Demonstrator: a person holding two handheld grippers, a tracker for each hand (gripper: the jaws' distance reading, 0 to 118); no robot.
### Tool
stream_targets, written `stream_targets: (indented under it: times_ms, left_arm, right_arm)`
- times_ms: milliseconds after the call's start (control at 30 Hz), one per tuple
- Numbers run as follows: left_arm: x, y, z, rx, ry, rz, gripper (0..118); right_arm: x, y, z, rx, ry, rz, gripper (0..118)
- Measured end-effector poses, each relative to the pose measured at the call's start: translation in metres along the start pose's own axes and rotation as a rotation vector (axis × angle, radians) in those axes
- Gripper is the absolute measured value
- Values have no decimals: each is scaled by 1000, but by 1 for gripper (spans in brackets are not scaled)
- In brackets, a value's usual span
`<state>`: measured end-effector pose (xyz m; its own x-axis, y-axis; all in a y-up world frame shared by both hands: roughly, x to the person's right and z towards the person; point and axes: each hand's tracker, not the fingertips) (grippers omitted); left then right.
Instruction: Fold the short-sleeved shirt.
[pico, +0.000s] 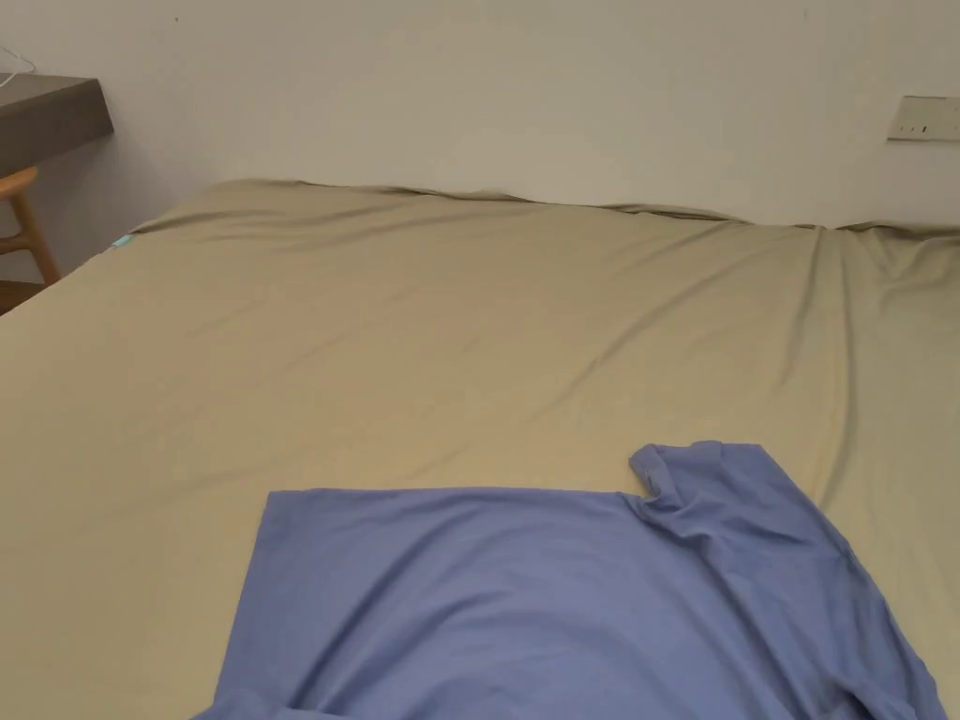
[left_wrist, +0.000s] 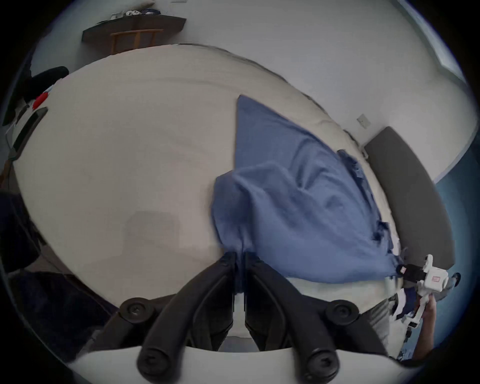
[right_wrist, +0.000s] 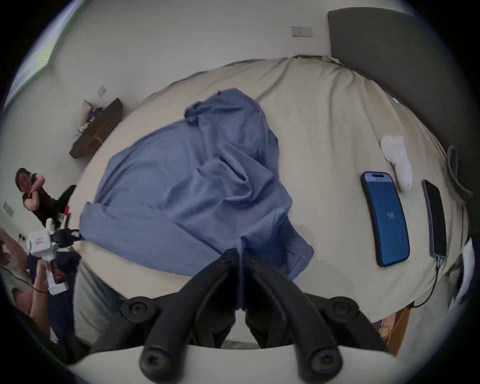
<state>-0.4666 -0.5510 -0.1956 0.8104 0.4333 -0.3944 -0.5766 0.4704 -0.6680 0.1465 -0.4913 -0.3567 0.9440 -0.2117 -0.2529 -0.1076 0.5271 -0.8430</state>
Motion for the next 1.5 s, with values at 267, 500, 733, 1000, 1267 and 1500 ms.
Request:
stream_targets:
  times_ms: [267, 500, 733, 1000, 1267, 1500]
  left_arm:
    - [37, 12, 54, 212, 163, -269, 12]
    - [128, 38, 102, 542, 46, -484, 40]
    - [166, 74, 74, 651, 47, -520, 0]
    - [160, 204, -25, 401, 129, -487, 0]
    - [124, 296, -169, 0, 249, -373, 118]
    - [102, 286, -228, -145, 287, -295, 115]
  right_arm:
    - [-12, 19, 25, 115, -52, 53, 74]
    - [-72, 60, 87, 539, 1, 200, 64]
    - [-89, 86, 63, 576, -5, 278, 5]
    - [-82, 117, 24, 532, 38, 251, 5]
    - [-67, 132, 3, 444, 18, 232, 5]
    - [-51, 161, -24, 360, 15, 244, 5]
